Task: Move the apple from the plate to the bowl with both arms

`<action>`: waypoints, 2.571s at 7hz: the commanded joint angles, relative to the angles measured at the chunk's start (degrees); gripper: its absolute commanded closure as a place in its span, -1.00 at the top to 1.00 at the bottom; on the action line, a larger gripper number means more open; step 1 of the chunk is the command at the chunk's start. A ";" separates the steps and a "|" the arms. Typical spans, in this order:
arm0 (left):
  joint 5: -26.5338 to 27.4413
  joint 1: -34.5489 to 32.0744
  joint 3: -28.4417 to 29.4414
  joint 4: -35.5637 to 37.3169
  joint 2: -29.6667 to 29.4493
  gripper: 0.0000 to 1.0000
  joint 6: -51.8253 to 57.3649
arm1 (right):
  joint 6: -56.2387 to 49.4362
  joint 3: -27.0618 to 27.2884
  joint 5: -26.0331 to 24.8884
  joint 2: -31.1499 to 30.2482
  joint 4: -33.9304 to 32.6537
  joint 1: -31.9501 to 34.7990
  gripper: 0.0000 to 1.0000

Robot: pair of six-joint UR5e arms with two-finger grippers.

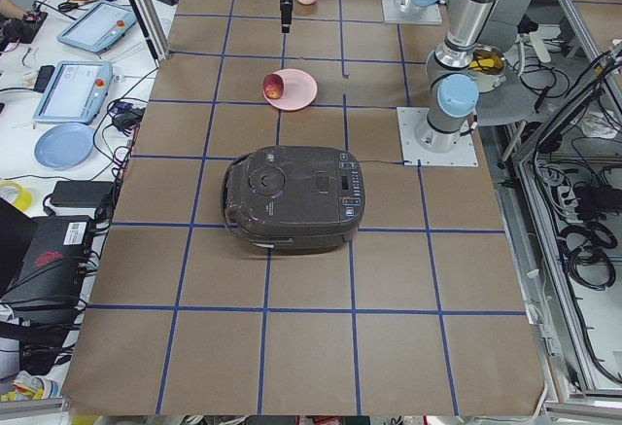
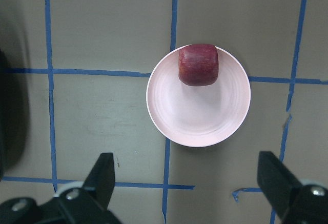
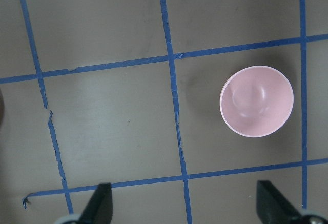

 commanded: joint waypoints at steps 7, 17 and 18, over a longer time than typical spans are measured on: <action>-0.01 -0.20 -0.15 0.02 0.17 1.00 0.00 | -0.02 0.96 -0.23 -0.80 1.86 -0.01 1.00; 0.26 0.50 -0.41 -0.07 -0.09 1.00 0.79 | -18.52 3.57 -1.73 2.79 -0.68 -12.97 1.00; 0.17 0.50 0.02 0.02 -0.53 1.00 0.79 | -21.09 5.94 -2.51 4.11 -2.08 -15.62 1.00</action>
